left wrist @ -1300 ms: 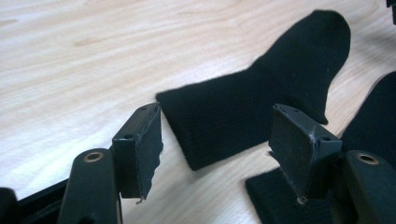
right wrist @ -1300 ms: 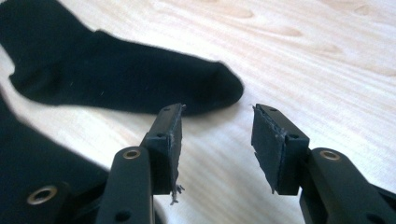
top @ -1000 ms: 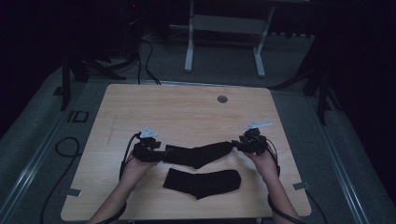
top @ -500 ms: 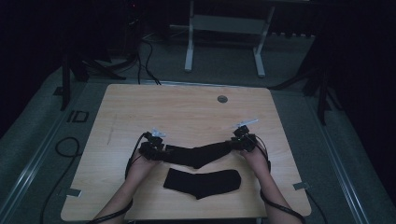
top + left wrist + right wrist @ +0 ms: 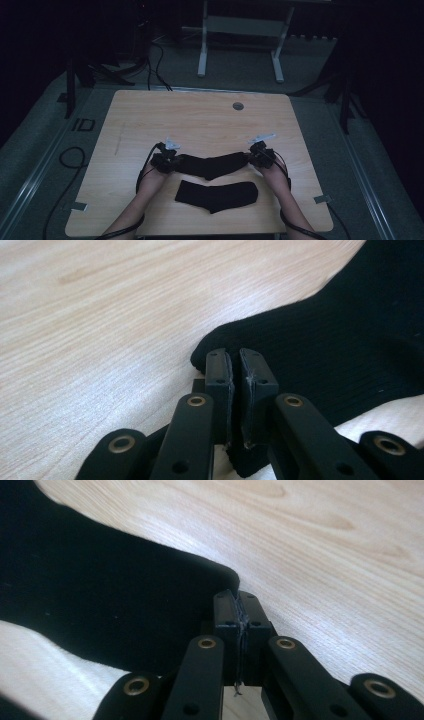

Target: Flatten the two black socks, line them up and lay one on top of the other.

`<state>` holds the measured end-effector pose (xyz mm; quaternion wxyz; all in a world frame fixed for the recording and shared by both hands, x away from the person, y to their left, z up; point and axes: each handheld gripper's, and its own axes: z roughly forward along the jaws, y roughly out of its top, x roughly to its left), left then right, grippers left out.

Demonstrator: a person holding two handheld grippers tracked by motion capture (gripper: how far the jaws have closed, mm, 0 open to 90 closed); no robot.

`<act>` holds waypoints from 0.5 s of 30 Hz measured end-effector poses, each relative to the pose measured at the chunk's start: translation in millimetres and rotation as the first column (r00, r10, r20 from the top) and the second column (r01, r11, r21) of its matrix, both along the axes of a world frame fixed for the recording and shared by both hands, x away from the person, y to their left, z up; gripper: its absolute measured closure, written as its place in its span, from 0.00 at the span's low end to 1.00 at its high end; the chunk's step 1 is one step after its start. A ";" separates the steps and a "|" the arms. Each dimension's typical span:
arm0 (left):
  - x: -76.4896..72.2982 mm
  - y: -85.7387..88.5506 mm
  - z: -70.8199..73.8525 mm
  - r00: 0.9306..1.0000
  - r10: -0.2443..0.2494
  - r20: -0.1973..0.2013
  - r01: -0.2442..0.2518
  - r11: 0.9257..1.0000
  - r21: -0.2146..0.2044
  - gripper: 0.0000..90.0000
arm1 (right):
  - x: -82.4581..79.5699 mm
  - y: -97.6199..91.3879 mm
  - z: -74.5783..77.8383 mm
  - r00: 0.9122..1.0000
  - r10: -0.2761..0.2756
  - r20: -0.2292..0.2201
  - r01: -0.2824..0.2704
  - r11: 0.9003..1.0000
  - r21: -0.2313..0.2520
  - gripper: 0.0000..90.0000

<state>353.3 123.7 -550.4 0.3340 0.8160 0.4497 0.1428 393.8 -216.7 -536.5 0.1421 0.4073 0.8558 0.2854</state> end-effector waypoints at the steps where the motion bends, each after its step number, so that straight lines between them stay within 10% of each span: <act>1: -1.0 1.1 3.4 1.000 0.001 0.008 -0.001 1.000 -0.015 0.94 | -1.6 -1.3 2.9 1.000 -0.002 0.004 0.002 1.000 0.011 0.99; 15: -22.7 5.6 46.1 0.996 -0.051 0.075 0.059 0.993 -0.101 0.95 | -35.0 -22.0 46.4 0.994 0.021 0.104 -0.031 0.995 0.094 0.99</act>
